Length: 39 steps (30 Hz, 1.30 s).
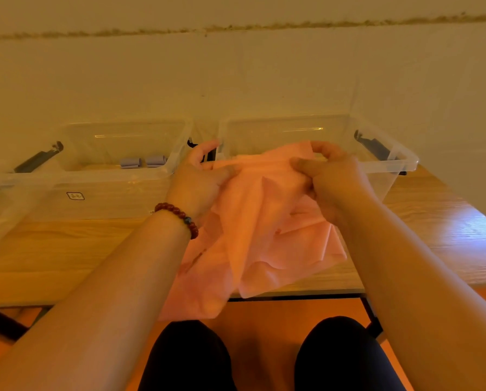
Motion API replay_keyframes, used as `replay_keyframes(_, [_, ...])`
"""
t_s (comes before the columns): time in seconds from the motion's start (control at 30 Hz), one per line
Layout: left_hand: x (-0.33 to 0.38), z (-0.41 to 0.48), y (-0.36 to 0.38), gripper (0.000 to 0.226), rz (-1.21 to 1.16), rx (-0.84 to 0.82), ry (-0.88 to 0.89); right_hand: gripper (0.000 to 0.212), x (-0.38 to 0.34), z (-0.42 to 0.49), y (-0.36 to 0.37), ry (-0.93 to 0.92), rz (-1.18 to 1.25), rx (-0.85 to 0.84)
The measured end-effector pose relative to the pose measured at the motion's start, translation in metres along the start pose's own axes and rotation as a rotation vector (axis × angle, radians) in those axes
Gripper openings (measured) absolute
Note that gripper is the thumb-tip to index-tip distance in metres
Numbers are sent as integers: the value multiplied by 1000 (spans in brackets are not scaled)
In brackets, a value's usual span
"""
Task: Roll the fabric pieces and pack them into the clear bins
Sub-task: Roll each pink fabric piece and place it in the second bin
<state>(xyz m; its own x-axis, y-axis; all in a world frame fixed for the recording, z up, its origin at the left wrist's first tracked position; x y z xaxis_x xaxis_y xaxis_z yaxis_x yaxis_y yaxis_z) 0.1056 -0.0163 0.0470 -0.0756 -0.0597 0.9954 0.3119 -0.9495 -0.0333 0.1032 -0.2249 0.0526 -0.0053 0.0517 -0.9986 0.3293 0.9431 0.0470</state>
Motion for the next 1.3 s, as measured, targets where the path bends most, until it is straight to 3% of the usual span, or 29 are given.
replay_keyframes(0.17, [11, 2, -4, 35, 337, 214, 196, 20, -2, -1, -5, -160, -231, 142])
replay_keyframes(0.37, [0, -4, -7, 47, 361, 287, 145, 38, 11, -6, -14, -175, -218, 254])
replay_keyframes(0.5, [-24, -15, -7, 43, 206, 191, -66, 35, 26, -15, -14, -38, -129, 210])
replay_keyframes(0.63, [-44, -33, -1, 21, 6, -110, -336, 19, 40, -28, 0, 143, -167, -87])
replay_keyframes(0.73, [-35, -32, -5, 26, -122, -181, -324, 5, 30, -34, 7, 101, -58, -179])
replay_keyframes(0.83, [-13, -27, -3, 32, -346, -246, -254, 18, 11, -28, 11, 51, 184, -139])
replay_keyframes(0.97, [-3, -28, 4, 16, -92, -228, -190, 13, -7, -18, 21, 69, 269, -133])
replay_keyframes(1.03, [-5, -22, 2, 14, -42, -164, -212, 27, -10, -12, 22, 100, 284, -149])
replay_keyframes(1.17, [-9, -6, -5, 20, 51, -18, -154, 41, 0, 4, 9, 28, -30, -24])
replay_keyframes(1.3, [-1, -3, -3, 49, 326, 110, 67, 16, -10, 6, -1, -224, -358, 199])
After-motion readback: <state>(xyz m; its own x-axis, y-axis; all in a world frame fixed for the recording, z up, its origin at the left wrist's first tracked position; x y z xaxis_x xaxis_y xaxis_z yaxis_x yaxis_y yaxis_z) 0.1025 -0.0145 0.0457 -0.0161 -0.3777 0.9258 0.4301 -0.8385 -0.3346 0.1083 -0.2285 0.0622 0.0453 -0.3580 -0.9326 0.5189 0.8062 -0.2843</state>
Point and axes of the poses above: each hand's wrist, its own z-axis towards the middle knuckle, its own y-axis out of the palm, x = y × z, the point moved 6 cm from there along z, towards the middle knuckle, and after that the axes turned 7 degrees about x, right-handed, at the moved point
